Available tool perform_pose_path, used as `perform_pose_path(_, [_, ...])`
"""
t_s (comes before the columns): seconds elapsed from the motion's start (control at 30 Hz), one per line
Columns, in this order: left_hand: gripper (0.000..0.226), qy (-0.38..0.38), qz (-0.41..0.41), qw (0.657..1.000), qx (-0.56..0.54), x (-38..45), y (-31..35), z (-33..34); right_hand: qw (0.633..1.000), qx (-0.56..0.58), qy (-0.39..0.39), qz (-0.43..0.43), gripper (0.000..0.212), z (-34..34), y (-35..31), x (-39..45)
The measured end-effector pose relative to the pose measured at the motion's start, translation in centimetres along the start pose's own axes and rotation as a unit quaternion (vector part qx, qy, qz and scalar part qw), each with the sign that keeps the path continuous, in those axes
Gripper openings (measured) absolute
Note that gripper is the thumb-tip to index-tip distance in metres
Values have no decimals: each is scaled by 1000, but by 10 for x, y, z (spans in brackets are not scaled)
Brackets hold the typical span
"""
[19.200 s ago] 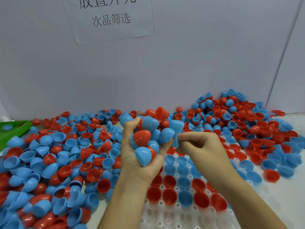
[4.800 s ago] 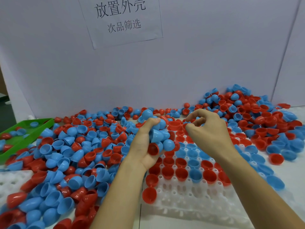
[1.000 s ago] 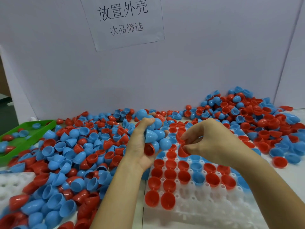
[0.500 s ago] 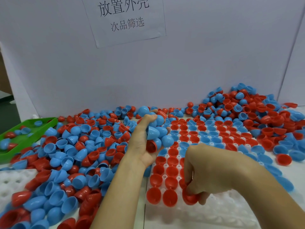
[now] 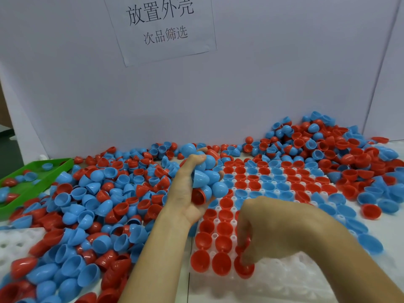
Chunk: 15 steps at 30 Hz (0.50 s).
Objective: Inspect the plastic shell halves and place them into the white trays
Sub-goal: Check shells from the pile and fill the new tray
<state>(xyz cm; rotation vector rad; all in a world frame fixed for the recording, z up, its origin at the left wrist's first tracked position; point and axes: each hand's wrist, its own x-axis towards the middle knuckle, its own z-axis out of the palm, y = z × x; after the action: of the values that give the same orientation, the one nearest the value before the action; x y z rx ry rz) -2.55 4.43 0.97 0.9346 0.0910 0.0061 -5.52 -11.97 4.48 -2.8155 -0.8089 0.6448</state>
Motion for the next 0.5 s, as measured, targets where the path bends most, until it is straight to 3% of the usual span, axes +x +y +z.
perform_pose_path(0.13, [30,-21,-3,1000,11,0,-1,0,988,93,111,-56,13,-10,20,5])
perform_pose_path(0.27, [26,-48,-3,999,13,2,-3,0,920,221,312,-91,6,-6,26,22])
perform_pose_path(0.4, [14,-66,-6,998,6,2,-6,2,894,232,366,-112,24,7,17,36])
perform_pose_path(0.5, [3,-31,9,999,16,4,-8,5,864,229,419,-159,34,13,9,40])
